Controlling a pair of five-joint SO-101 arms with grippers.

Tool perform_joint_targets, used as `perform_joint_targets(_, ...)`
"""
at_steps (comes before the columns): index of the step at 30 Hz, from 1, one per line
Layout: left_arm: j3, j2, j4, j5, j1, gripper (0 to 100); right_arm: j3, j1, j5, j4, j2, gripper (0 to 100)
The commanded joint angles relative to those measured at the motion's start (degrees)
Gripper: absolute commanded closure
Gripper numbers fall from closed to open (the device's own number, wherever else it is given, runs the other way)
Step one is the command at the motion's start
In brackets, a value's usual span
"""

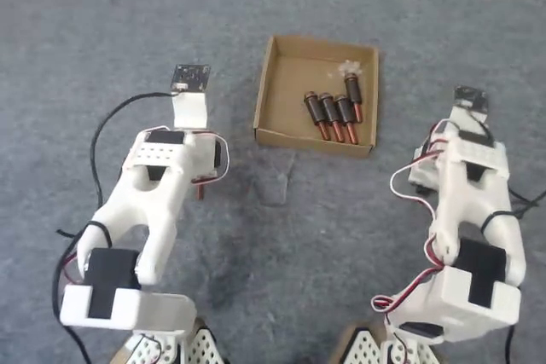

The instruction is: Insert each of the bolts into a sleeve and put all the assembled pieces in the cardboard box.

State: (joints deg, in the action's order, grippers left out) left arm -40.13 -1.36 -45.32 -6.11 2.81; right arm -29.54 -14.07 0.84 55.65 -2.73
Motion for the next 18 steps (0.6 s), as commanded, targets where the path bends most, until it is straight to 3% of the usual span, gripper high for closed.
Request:
perform_joint_targets(1,0.0,-3.8,3.3,-0.6,2.2,99,5.9,-0.5,-0.3,6.1,5.8,99.2)
perform_joint_targets(8,0.0,-3.8,4.5,-0.6,3.2,99,6.6,3.1,-0.9,12.4,16.8,99.2)
perform_joint_targets(18,0.0,-3.6,4.6,-0.4,3.2,99,6.3,17.8,-0.6,21.1,24.2,99.2)
